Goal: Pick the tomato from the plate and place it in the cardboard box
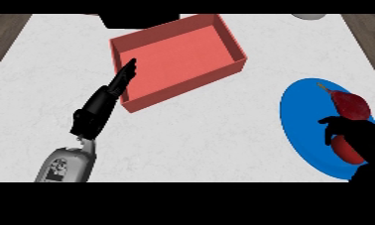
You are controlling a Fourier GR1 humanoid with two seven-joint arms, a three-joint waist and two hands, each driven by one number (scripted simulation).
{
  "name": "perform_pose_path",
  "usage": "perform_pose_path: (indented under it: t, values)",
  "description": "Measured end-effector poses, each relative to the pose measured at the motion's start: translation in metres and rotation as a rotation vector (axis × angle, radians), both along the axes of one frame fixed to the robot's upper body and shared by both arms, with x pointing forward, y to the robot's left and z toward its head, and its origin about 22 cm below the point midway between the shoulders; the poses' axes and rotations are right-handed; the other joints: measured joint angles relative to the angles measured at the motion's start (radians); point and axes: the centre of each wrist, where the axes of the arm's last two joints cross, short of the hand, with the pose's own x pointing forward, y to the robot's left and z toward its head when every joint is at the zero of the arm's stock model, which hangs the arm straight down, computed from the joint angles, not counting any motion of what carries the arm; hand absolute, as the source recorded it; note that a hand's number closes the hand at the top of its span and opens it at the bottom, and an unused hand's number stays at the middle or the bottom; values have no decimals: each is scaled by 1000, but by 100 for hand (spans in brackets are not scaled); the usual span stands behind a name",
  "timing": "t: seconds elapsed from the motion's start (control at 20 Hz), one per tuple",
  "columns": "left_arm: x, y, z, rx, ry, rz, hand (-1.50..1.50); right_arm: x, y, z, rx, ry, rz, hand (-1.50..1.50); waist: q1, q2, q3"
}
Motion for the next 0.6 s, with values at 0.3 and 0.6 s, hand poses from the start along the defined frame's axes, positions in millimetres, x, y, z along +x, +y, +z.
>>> perform_pose_path:
  t: [0.3,0.6]
  values:
    - [1,-5,0,-1,7,-10,0,15,50,-2,-53,-75,105,150,0,1,-3]
    - [6,-10,5,0,3,-39,0,31,204,8,54,-187,318,150,43,3,2]
